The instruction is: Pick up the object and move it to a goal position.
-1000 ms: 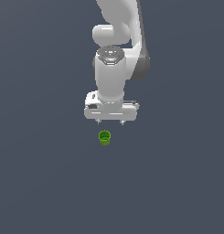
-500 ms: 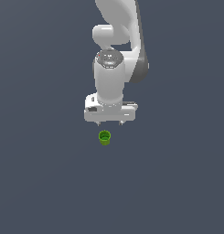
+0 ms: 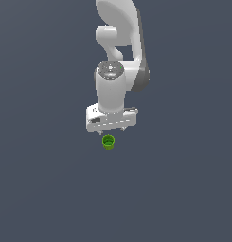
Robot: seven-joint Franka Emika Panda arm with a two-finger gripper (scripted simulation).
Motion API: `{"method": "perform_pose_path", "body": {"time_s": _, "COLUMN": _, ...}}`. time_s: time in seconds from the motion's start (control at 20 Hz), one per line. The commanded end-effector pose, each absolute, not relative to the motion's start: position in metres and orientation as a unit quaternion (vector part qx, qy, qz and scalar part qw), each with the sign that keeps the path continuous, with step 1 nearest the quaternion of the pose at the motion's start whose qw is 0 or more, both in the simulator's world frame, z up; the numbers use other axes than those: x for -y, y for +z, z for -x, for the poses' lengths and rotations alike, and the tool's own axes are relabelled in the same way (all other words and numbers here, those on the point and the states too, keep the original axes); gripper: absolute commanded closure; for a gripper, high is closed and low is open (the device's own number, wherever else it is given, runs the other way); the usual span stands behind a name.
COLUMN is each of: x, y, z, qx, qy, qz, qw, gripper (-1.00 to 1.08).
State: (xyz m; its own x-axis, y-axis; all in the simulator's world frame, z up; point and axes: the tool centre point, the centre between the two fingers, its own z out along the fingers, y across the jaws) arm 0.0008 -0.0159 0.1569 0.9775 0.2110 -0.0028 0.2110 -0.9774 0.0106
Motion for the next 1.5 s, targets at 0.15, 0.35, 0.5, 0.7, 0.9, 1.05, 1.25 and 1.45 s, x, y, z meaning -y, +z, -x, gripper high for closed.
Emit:
{"method": "perform_pose_path", "body": {"time_s": 0.15, "x": 0.022, "y": 0.14, "z": 0.0, "qx": -0.177, "qy": -0.002, "qz": -0.984, "qw": 0.005, "gripper": -0.92}}
{"method": "perform_pose_path", "body": {"time_s": 0.35, "x": 0.026, "y": 0.127, "z": 0.001, "qx": -0.228, "qy": -0.002, "qz": -0.974, "qw": 0.005, "gripper": -0.92}}
{"method": "perform_pose_path", "body": {"time_s": 0.5, "x": 0.029, "y": 0.118, "z": 0.001, "qx": -0.265, "qy": -0.002, "qz": -0.964, "qw": 0.004, "gripper": -0.92}}
{"method": "perform_pose_path", "body": {"time_s": 0.7, "x": 0.032, "y": 0.108, "z": 0.002, "qx": -0.307, "qy": -0.001, "qz": -0.952, "qw": 0.002, "gripper": -0.92}}
{"method": "perform_pose_path", "body": {"time_s": 0.9, "x": 0.034, "y": 0.1, "z": 0.003, "qx": -0.337, "qy": -0.001, "qz": -0.941, "qw": 0.001, "gripper": -0.92}}
{"method": "perform_pose_path", "body": {"time_s": 1.05, "x": 0.035, "y": 0.096, "z": 0.004, "qx": -0.353, "qy": 0.0, "qz": -0.936, "qw": 0.001, "gripper": -0.92}}
{"method": "perform_pose_path", "body": {"time_s": 1.25, "x": 0.036, "y": 0.093, "z": 0.004, "qx": -0.366, "qy": 0.0, "qz": -0.931, "qw": 0.0, "gripper": -0.92}}
{"method": "perform_pose_path", "body": {"time_s": 1.45, "x": 0.036, "y": 0.093, "z": 0.004, "qx": -0.366, "qy": 0.0, "qz": -0.93, "qw": 0.0, "gripper": -0.92}}
